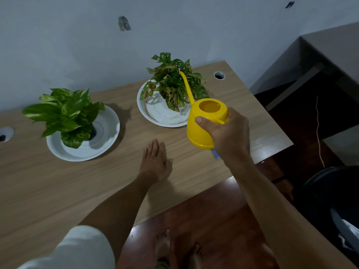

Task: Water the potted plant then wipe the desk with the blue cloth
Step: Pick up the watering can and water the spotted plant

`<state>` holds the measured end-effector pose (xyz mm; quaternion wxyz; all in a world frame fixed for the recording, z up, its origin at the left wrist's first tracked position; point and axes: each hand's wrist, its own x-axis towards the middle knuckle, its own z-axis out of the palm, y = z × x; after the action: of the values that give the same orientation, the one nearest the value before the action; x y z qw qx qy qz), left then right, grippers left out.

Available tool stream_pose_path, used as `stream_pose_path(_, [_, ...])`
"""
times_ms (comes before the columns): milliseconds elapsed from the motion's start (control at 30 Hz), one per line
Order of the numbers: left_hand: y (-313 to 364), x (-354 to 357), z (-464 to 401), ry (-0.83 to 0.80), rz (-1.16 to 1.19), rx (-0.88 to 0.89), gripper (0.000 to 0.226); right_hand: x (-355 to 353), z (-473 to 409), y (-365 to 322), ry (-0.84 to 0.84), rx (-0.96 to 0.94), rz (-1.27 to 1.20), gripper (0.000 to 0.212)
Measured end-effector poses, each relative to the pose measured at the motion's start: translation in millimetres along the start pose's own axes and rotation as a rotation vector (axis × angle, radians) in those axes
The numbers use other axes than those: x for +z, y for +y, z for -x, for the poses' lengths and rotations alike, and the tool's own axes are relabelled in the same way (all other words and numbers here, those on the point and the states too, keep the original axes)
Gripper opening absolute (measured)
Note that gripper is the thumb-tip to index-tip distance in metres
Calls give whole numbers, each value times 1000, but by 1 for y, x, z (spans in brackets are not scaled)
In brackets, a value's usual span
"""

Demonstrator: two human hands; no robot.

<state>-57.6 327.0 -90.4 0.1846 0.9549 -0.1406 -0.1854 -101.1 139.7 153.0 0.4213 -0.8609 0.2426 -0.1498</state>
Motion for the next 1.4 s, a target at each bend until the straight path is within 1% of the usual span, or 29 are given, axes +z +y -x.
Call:
stream_pose_path(300, [4,-2,1,-41,30,-28,79,-2,-11,-8,-35,24,24,64])
stream_pose_path(433, [5,-4,0,-52,24,-31,80,-3,-13,-12,-39,19,9,63])
stream_pose_path(567, [5,-3,1,-53,31,-27,80,-3,-13,-16,-65,24,-15,67])
stream_pose_path(800, [4,-2,1,-47,45,-25,80,0,-10,-19,-76,26,-37,64])
stream_pose_path(1033, [3,-5,0,-79,29,-36,81,-1,-11,-18,-76,32,-31,58])
stream_pose_path(1200, [6,-6,0,-77,21,-45,82,-5,-16,-16,-54,45,7,60])
stream_pose_path(1400, [7,-8,2,-73,13,-43,81,-9,-19,-17,-36,54,20,57])
